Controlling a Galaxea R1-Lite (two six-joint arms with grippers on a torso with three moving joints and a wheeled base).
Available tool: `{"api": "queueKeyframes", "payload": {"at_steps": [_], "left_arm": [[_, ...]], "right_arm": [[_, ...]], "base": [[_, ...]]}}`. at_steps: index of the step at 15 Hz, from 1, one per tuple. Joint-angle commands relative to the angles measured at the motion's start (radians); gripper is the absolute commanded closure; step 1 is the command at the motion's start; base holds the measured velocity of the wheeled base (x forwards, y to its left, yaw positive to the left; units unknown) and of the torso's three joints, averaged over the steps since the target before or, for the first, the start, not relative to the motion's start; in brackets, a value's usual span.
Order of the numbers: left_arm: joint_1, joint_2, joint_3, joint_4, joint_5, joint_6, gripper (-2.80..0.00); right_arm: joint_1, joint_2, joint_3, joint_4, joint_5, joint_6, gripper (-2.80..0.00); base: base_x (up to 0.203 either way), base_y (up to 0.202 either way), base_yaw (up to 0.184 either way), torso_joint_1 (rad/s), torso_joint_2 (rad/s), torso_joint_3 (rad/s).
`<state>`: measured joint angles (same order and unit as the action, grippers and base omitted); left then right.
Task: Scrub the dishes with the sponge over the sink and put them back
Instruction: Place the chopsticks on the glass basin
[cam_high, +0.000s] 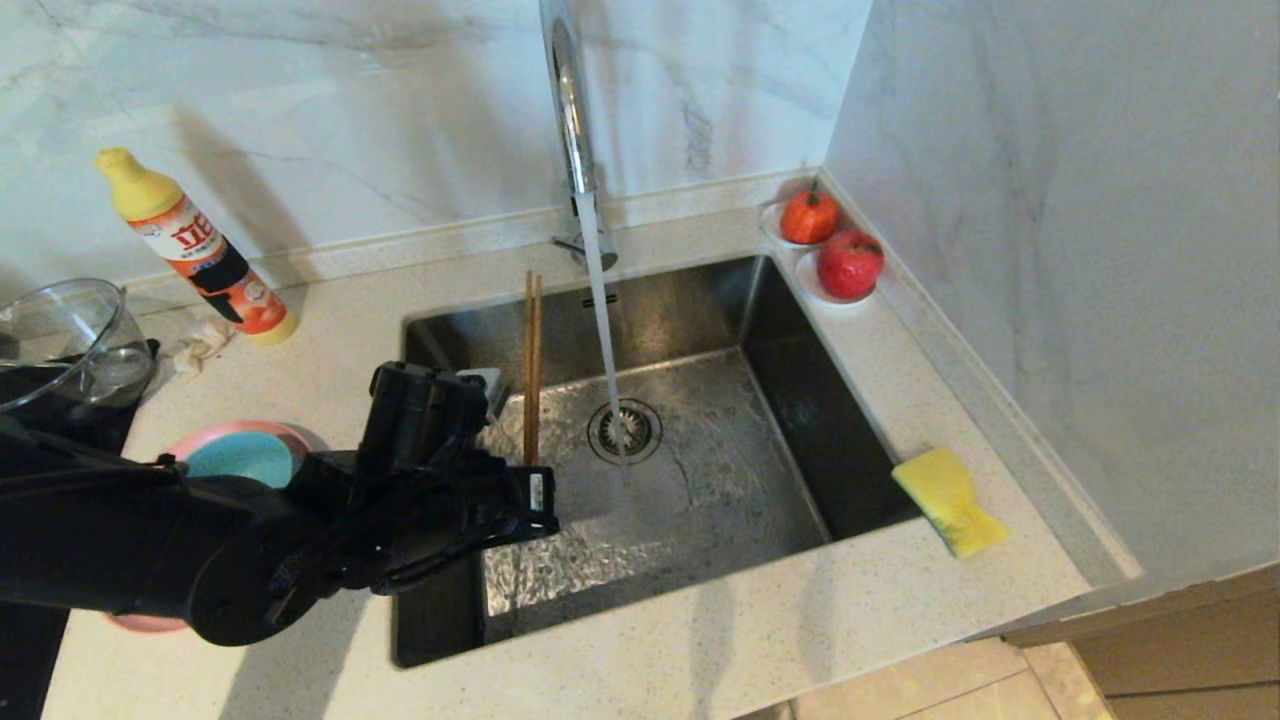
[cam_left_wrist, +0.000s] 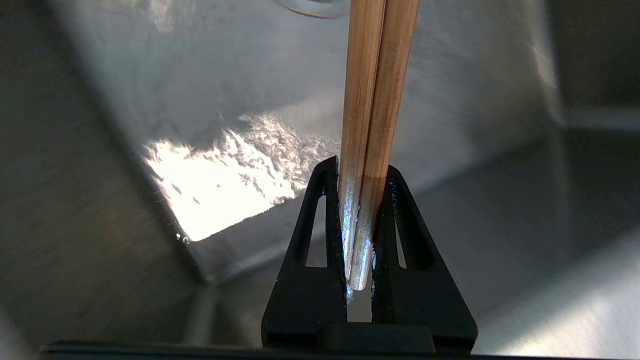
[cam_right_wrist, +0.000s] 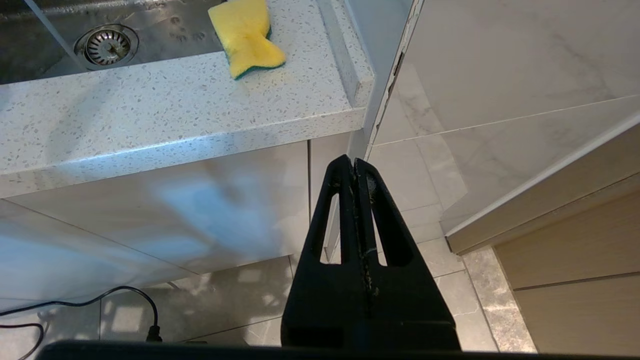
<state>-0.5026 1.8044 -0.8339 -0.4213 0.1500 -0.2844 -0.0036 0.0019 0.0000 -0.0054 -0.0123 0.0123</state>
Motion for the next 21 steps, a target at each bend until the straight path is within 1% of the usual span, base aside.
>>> {"api": "queueKeyframes", "payload": {"at_steps": [1,4,5,6,7,8,9,11,12,14,15,18,20,21], "left_arm": [[0.002,-0.029,0.032,-0.006,0.093,-0.028,0.00],[0.002,-0.103,0.020,-0.006,0.161,-0.059,0.00],[0.002,-0.121,0.001,0.001,0.218,-0.060,0.00],[0.002,-0.130,-0.005,0.000,0.289,-0.056,0.00],[0.001,-0.144,-0.010,-0.003,0.374,-0.052,0.00],[0.001,-0.165,-0.009,-0.006,0.427,-0.051,0.00],[0.001,-0.179,-0.003,-0.008,0.447,-0.052,0.00],[0.002,-0.236,0.004,-0.032,0.464,-0.050,0.00],[0.002,-0.278,0.003,-0.040,0.468,-0.036,0.00],[0.005,-0.347,0.009,-0.053,0.469,0.023,0.00],[0.006,-0.358,0.012,-0.057,0.468,0.030,0.00],[0.008,-0.425,0.037,-0.077,0.459,0.029,0.00],[0.009,-0.424,0.101,-0.097,0.435,0.028,0.00],[0.008,-0.429,0.119,-0.130,0.431,0.027,0.00]], "right_arm": [[0.001,0.001,0.000,-0.001,0.000,0.000,0.00],[0.001,0.001,0.000,-0.001,0.000,0.000,0.00],[0.000,0.001,0.000,-0.001,0.000,0.000,0.00],[-0.001,0.001,0.000,-0.001,-0.001,0.000,0.00],[0.001,0.001,0.000,-0.001,0.000,0.000,0.00],[0.001,0.001,0.000,-0.001,0.000,0.000,0.00],[0.001,0.001,0.000,-0.001,0.000,0.000,0.00],[0.001,0.001,0.000,-0.001,0.000,0.000,0.00],[-0.001,0.000,0.000,-0.001,0.000,0.000,0.00],[0.001,0.000,0.000,-0.001,0.000,0.000,0.00],[0.000,0.001,0.000,-0.001,0.000,0.000,0.00],[0.001,0.001,0.000,-0.001,0.000,0.000,0.00],[0.001,0.001,0.000,-0.001,0.000,0.000,0.00],[-0.001,0.001,0.000,-0.001,0.000,0.000,0.00]], "base": [[0.000,0.000,0.000,0.000,0.00,0.000],[0.000,0.000,0.000,0.000,0.00,0.000],[0.000,0.000,0.000,0.000,0.00,0.000],[0.000,0.000,0.000,0.000,0.00,0.000],[0.000,0.000,0.000,0.000,0.00,0.000],[0.000,0.000,0.000,0.000,0.00,0.000],[0.000,0.000,0.000,0.000,0.00,0.000],[0.000,0.000,0.000,0.000,0.00,0.000],[0.000,0.000,0.000,0.000,0.00,0.000],[0.000,0.000,0.000,0.000,0.00,0.000],[0.000,0.000,0.000,0.000,0.00,0.000],[0.000,0.000,0.000,0.000,0.00,0.000],[0.000,0.000,0.000,0.000,0.00,0.000],[0.000,0.000,0.000,0.000,0.00,0.000]]}}
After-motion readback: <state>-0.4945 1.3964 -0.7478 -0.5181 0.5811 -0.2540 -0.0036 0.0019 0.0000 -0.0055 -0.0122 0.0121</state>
